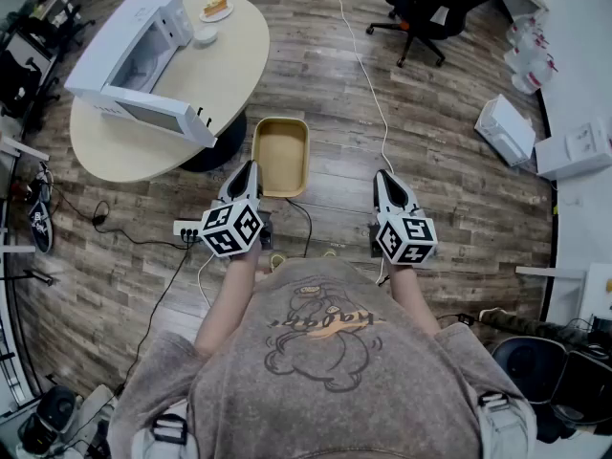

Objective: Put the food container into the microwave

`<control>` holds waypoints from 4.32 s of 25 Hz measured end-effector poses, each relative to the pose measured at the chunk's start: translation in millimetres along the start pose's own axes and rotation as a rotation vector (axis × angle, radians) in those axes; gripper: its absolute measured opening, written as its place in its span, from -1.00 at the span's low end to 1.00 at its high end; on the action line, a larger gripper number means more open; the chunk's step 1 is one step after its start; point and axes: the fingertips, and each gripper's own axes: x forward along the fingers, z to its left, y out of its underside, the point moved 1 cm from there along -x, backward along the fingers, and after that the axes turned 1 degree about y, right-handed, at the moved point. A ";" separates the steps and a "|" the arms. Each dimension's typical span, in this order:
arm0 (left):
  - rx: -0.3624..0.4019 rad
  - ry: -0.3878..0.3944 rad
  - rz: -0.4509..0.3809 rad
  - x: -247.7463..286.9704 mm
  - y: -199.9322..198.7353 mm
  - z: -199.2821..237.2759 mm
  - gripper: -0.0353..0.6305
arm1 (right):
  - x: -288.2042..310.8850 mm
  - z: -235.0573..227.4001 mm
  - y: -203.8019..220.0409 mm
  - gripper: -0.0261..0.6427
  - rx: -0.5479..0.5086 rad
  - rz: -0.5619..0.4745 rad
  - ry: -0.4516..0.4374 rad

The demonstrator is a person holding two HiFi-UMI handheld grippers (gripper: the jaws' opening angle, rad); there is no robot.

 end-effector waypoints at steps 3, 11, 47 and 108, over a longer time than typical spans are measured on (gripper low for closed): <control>0.000 0.003 -0.002 -0.7 -0.2 0.6 -0.77 | -0.3 2.3 2.0 -0.91 -0.004 0.004 -0.003; -0.006 0.023 0.014 -2.0 1.7 2.6 -0.77 | -8.8 5.4 7.4 -0.91 0.037 0.004 0.025; 0.020 0.158 0.078 116.9 -20.9 15.0 -0.77 | 64.8 -16.8 3.8 -0.91 0.076 0.023 0.103; -0.141 -0.207 -0.136 406.8 -153.4 90.1 -0.77 | 469.5 -118.1 -142.9 -0.91 -0.068 0.137 -0.344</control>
